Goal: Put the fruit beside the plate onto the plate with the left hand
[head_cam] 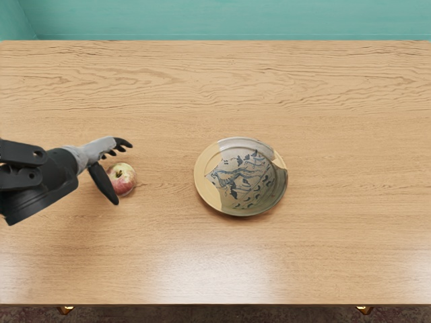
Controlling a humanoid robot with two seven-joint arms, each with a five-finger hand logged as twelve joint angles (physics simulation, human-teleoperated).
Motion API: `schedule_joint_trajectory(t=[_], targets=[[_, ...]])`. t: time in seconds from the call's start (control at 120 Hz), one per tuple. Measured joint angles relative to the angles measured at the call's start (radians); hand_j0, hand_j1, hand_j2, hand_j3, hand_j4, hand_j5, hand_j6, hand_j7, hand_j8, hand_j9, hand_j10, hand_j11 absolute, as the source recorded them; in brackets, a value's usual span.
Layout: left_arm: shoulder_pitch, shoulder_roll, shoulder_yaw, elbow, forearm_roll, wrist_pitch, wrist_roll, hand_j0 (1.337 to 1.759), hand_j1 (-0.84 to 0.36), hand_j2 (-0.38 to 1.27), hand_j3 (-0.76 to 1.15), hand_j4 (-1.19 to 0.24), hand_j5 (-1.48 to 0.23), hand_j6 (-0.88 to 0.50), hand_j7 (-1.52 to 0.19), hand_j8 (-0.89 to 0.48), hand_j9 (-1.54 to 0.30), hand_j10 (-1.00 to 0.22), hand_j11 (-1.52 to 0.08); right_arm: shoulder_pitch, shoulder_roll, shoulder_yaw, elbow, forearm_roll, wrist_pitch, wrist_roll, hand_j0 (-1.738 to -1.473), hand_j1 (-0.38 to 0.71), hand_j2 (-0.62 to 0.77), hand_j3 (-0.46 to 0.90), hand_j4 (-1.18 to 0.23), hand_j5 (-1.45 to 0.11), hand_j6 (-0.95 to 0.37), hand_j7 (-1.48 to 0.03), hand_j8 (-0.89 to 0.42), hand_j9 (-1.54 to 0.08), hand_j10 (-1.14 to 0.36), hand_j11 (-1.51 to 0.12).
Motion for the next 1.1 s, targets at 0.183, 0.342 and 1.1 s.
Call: schedule_joint_trajectory(t=[0.183, 0.342, 1.1], targets=[[0.008, -0.02, 0.002, 0.002, 0.0, 0.016, 0.0, 1.658, 0.09, 0.04, 0.0, -0.22, -0.29, -0.22, -0.29, -0.22, -0.29, -0.22, -0.29, 0.0, 0.0, 0.0, 0.0, 0.0, 0.0, 0.0, -1.658, -0.35, 0.0, 0.0, 0.0, 0.0, 0.0, 0.0, 0.0, 0.0, 0.0, 0.0], [0.015, -0.02, 0.002, 0.004, -0.001, 0.022, 0.0, 1.658, 0.04, 0.05, 0.0, -0.26, -0.34, -0.26, -0.34, -0.26, -0.34, -0.26, -0.34, 0.0, 0.0, 0.0, 0.0, 0.0, 0.0, 0.0, -1.658, -0.35, 0.0, 0.0, 0.0, 0.0, 0.0, 0.0, 0.0, 0.0, 0.0, 0.0], [0.029, -0.02, 0.003, 0.004, 0.0, 0.022, 0.005, 1.656, -0.13, 0.03, 0.0, -0.44, -0.58, -0.42, -0.59, -0.44, -0.59, -0.44, -0.59, 0.0, 0.0, 0.0, 0.0, 0.0, 0.0, 0.0, -1.658, -0.35, 0.0, 0.0, 0.0, 0.0, 0.0, 0.0, 0.0, 0.0, 0.0, 0.0]])
